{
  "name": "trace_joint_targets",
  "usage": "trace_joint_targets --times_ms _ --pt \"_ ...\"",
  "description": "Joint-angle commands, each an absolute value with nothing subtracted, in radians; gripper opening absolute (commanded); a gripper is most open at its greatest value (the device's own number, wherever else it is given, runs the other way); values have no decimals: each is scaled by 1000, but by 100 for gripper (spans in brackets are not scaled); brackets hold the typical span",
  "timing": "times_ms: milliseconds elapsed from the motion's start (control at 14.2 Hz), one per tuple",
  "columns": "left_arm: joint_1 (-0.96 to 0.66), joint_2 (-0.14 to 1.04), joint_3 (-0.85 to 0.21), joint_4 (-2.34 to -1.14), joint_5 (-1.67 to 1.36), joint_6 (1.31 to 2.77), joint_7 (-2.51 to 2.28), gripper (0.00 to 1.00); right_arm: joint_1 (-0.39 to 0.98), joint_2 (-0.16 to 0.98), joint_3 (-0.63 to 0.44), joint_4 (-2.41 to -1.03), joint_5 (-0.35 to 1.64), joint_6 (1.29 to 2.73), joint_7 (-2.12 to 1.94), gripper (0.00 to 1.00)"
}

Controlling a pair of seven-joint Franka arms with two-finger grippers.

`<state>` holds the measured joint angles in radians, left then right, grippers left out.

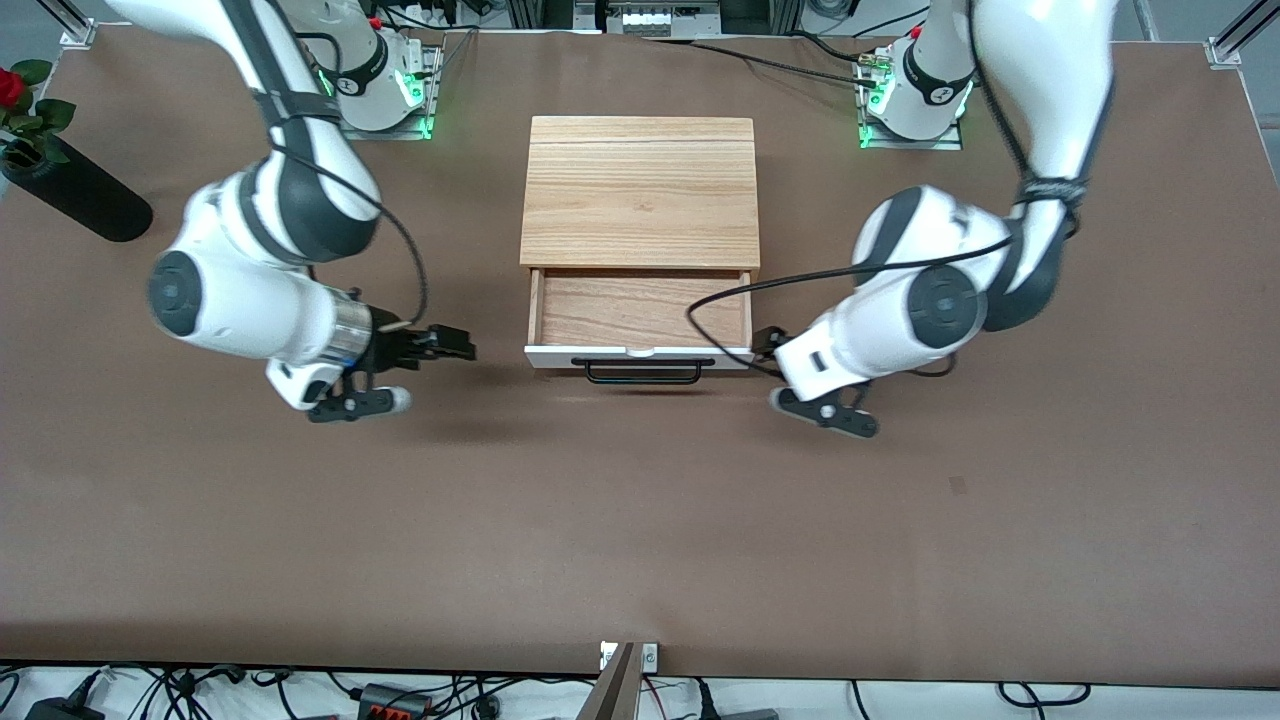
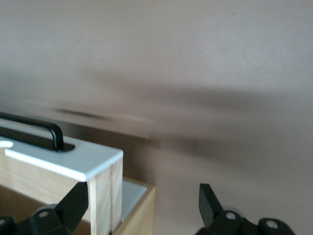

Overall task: Close drawer with both arms simultaneously
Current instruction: 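Place both grippers against the white drawer front beside the handle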

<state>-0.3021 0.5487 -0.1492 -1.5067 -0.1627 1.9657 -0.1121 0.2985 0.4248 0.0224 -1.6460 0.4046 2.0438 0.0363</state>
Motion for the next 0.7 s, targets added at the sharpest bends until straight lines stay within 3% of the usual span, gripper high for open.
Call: trace_joint_targets --times_ms 0,281,632 --pt "-314 603 -143 -1442 -175 1962 -156 100 334 480 18 -1624 455 2135 31 100" --pt "-318 643 -143 -1417 -176 1967 -170 100 417 544 18 -1624 540 2281 29 100" --pt "-330 638 -146 -1417 -178 1964 -186 100 465 572 17 -1646 540 2296 -39 100"
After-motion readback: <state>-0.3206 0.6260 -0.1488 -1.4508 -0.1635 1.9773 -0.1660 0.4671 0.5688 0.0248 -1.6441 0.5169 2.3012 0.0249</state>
